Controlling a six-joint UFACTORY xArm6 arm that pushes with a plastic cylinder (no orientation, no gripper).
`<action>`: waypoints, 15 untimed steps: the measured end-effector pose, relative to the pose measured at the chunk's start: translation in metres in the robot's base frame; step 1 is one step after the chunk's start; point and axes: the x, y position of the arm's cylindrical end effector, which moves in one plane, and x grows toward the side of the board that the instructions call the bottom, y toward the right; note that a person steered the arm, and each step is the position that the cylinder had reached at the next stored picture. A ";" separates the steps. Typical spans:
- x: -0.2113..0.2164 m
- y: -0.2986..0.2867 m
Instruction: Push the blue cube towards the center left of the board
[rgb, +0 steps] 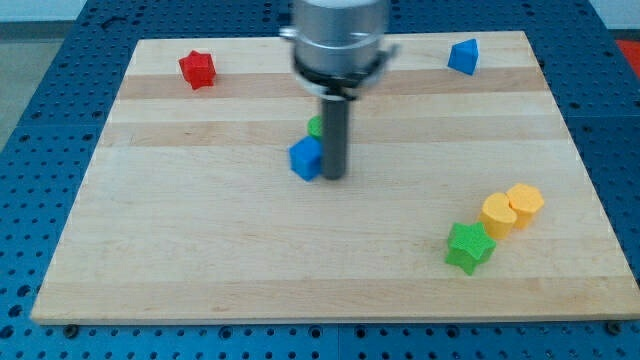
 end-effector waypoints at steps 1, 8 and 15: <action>-0.001 -0.025; -0.031 -0.076; -0.005 -0.097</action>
